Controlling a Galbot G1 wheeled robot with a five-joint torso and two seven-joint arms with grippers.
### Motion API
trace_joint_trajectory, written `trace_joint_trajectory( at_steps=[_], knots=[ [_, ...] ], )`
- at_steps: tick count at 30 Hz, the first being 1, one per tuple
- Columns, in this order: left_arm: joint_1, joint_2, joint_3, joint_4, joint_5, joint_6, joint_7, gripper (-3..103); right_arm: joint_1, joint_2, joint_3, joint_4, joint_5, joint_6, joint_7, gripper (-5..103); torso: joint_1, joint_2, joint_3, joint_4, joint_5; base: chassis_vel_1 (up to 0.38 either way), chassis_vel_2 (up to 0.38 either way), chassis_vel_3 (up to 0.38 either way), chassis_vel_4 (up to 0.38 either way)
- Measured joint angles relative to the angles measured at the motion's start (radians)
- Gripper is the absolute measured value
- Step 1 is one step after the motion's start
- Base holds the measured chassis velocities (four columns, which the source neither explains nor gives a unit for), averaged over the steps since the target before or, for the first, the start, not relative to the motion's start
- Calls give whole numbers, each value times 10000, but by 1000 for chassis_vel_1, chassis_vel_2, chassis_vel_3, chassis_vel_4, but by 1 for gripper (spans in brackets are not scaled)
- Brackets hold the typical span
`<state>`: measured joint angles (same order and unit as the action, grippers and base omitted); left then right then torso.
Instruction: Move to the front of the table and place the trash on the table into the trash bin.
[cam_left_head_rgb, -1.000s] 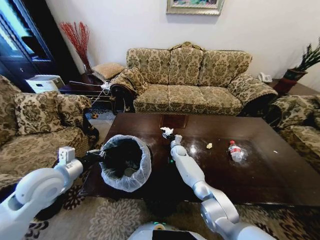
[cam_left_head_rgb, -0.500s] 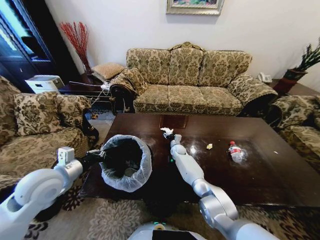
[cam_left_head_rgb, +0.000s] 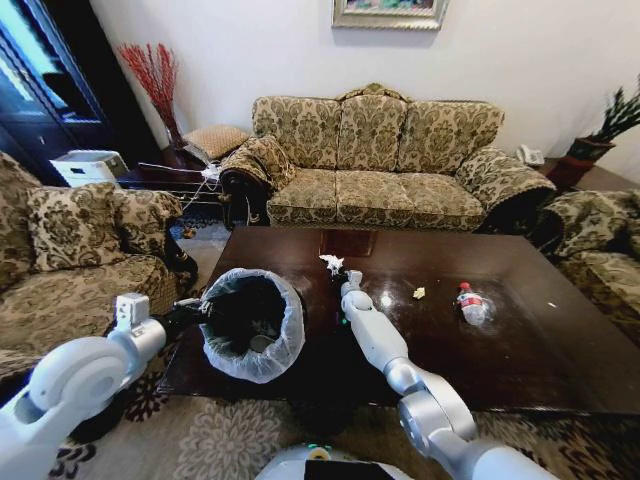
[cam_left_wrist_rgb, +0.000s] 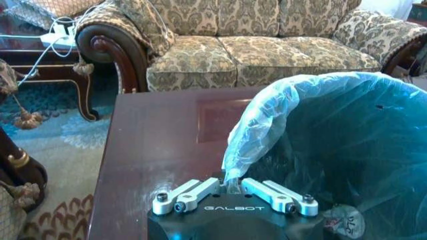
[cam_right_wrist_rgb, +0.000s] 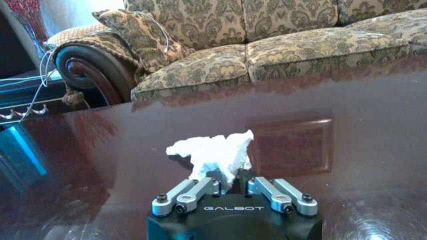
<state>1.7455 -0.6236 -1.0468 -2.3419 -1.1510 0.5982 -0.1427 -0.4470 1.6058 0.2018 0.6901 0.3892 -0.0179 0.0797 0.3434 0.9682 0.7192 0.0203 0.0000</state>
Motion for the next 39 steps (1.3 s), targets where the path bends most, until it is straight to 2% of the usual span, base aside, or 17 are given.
trace_joint_trajectory(
  at_steps=[2,6,12,16,18,19,22,23,26,28,31,32,35,39],
  knots=[
    [5,0,-3,0,-1,0,0,0,-16,-9,3,2,0,0,1,14,0,0,0,0,0,0,0,0,0],
    [9,53,-20,6,-12,-2,0,0,-169,-89,3,229,25,-23,22,1,0,0,0,0,0,0,0,0,0],
    [-34,192,-43,44,-125,-3,-10,0,-569,-301,-15,972,135,-137,88,0,0,0,0,0,0,0,0,0,0],
    [-13,394,-101,158,-154,-3,-27,0,-1148,-573,-32,2200,291,-186,191,0,0,0,0,0,0,0,0,0,0],
    [-51,600,-113,346,-189,-3,-32,0,-1702,-816,-37,3798,320,-101,244,0,0,0,0,1,0,0,0,0,0],
    [-51,600,-113,346,-189,-3,-32,0,-1702,-816,-37,3798,320,-101,244,0,0,0,0,1,0,0,0,0,0],
    [-164,807,-51,651,-224,8,-130,0,-2628,-1252,-75,6445,204,324,130,0,0,0,0,0,1,0,0,0,0],
    [-164,807,-51,651,-224,8,-130,0,-2628,-1252,-75,6445,204,324,130,0,0,0,0,0,1,0,0,0,0],
    [-207,947,-132,840,-365,104,-226,0,-3704,-1888,-228,9360,285,431,-94,0,0,1,-1,1,-3,0,0,0,0],
    [-219,1012,-165,915,-387,132,-240,0,-3988,-2077,-273,10020,363,440,-216,0,-1,1,-2,0,0,0,0,0,0],
    [-293,1356,-238,1306,-508,210,-273,0,-5172,-2867,-476,12688,892,360,-720,0,-2,2,-2,-3,0,0,0,0,0],
    [-293,1356,-238,1306,-508,210,-273,0,-5172,-2867,-476,12688,892,360,-720,0,-2,2,-2,-3,0,0,0,0,0],
    [-353,1621,-247,1628,-652,220,-299,0,-6090,-3459,-718,14289,1174,369,-1447,0,-2,2,-2,-2,-1,0,0,0,0],
    [-381,1703,-221,1704,-792,221,-415,0,-6565,-3705,-1021,15037,1178,381,-1818,0,-1,2,-2,-1,0,0,0,0,0]
  ],
)
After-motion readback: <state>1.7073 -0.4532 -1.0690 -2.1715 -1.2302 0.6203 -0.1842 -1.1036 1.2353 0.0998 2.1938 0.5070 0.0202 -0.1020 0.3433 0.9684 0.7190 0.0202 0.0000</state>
